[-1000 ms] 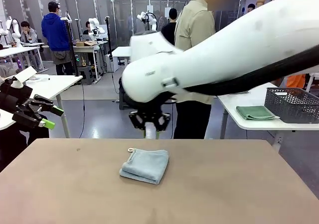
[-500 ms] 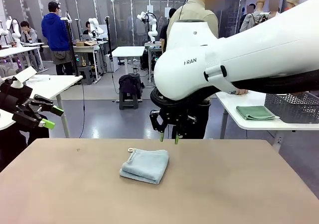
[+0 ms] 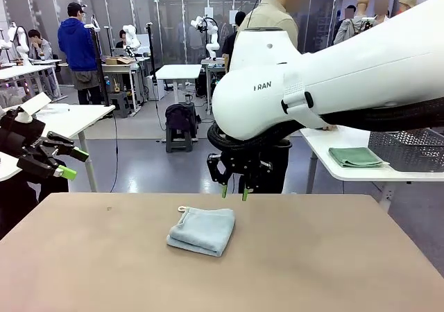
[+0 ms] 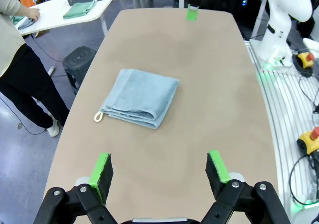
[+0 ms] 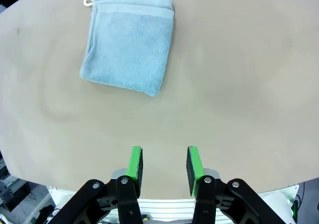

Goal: Fold the towels and place them in the basket.
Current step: Place the folded Towel with hook on the right side of the table.

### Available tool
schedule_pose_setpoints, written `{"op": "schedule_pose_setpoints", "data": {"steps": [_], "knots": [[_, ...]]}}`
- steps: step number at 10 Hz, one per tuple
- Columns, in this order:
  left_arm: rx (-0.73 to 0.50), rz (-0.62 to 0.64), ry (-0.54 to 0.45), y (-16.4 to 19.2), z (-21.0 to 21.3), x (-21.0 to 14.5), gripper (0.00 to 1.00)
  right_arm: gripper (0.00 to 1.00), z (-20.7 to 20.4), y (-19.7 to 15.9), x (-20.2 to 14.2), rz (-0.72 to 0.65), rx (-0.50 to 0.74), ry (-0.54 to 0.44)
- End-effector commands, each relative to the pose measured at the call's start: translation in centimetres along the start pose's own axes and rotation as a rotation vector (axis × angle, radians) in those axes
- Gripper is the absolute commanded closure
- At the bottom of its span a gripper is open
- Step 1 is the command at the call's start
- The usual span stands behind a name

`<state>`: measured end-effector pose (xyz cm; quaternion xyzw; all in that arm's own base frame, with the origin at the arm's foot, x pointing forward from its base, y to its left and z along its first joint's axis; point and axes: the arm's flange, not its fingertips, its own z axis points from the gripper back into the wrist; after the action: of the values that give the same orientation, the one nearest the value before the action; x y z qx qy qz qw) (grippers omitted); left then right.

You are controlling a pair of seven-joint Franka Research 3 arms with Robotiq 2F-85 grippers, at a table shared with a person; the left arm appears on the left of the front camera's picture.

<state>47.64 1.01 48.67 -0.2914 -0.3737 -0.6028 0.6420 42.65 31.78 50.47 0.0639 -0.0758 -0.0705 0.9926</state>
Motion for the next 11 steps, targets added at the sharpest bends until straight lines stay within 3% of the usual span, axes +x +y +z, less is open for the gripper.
{"op": "schedule_pose_setpoints", "data": {"steps": [1,10,11], "knots": [[0.000,-0.013,-0.003,0.0,0.0,0.0,0.05,0.53,0.1,0.1,0.2,-0.004,-0.005,0.004],[0.000,-0.013,-0.003,0.0,0.0,0.0,0.05,0.53,0.0,-0.1,0.1,-0.002,-0.002,0.000],[0.000,-0.013,-0.003,0.0,0.0,0.0,0.05,0.53,-1.6,0.5,0.1,-0.034,0.051,-0.006]]}}
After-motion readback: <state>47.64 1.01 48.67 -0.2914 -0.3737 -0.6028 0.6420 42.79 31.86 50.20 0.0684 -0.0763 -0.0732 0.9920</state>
